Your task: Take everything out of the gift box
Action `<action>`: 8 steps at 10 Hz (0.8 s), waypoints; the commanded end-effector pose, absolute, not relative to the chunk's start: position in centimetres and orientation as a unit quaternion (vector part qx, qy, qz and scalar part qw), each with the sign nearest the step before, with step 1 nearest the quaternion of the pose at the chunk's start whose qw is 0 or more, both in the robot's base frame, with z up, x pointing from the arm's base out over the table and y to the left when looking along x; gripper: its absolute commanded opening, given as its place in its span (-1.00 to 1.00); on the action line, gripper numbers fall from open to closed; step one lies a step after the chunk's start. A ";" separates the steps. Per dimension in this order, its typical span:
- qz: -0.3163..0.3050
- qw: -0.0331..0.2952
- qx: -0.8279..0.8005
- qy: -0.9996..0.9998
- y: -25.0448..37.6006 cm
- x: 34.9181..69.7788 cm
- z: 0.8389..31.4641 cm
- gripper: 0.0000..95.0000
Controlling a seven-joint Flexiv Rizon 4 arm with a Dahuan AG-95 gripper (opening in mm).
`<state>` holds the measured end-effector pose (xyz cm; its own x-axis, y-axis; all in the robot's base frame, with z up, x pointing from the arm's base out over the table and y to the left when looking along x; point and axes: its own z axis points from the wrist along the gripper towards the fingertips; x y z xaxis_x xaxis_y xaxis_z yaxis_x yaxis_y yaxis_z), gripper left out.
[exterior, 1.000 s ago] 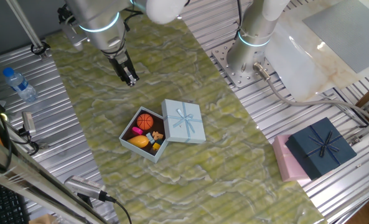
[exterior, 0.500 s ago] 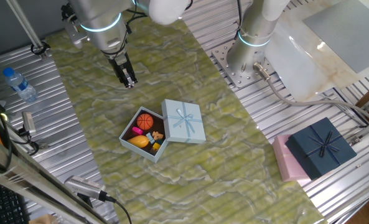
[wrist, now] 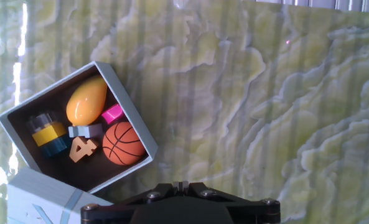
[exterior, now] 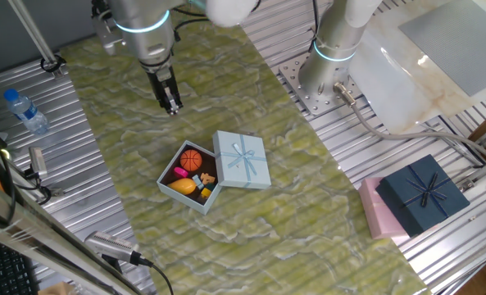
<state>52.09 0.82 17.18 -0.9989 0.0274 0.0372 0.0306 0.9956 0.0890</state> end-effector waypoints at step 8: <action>-0.046 0.027 0.009 -0.999 0.9 50.8 16.3 -1.00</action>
<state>50.65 0.87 16.37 -0.9947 -0.0563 0.0863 -0.0488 0.9950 0.0871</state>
